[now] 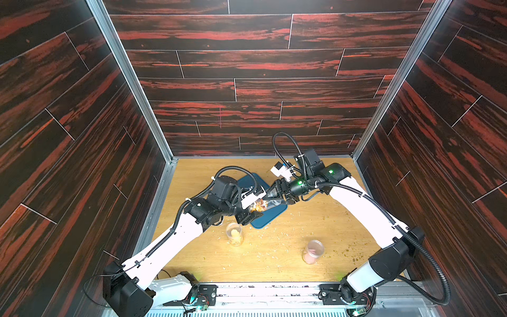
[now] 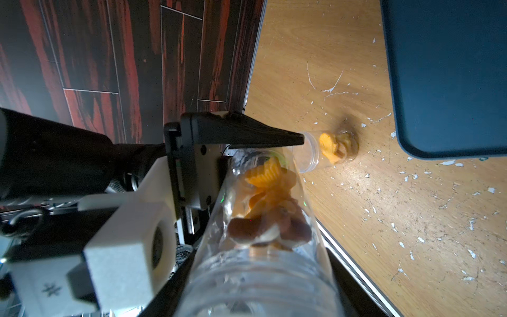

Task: Pour the cookies out of the jar
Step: Pick up the jar from the center of the board.

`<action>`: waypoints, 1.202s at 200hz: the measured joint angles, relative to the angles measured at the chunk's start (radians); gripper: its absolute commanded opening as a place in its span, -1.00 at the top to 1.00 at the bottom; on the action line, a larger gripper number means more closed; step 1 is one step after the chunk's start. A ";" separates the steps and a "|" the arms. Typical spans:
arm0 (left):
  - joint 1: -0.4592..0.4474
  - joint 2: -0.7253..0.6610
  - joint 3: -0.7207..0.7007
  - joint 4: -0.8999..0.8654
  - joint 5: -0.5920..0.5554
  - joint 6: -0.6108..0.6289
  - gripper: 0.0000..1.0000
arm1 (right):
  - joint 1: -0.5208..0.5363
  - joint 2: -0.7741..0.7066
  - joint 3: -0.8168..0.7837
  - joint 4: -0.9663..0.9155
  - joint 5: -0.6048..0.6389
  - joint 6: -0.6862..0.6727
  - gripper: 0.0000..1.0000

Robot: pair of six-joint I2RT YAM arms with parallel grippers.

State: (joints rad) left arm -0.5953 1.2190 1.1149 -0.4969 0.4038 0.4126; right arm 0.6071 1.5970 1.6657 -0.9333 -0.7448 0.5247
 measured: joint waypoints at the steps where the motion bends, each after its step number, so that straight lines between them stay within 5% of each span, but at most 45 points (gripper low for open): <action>1: 0.000 0.000 0.000 0.000 0.000 0.000 -0.26 | 0.000 0.000 0.000 0.000 0.000 0.000 -0.20; 100: 0.000 -0.009 0.000 -0.016 -0.004 0.010 -0.01 | 0.005 0.000 -0.005 0.010 -0.003 0.016 -0.44; 240: 0.002 -0.025 -0.004 -0.034 -0.028 0.006 0.28 | 0.011 0.000 -0.005 0.027 -0.003 0.023 -0.54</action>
State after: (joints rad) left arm -0.5938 1.1942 1.1107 -0.5308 0.3759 0.4187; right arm 0.6178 1.5970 1.6611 -0.9062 -0.7475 0.5472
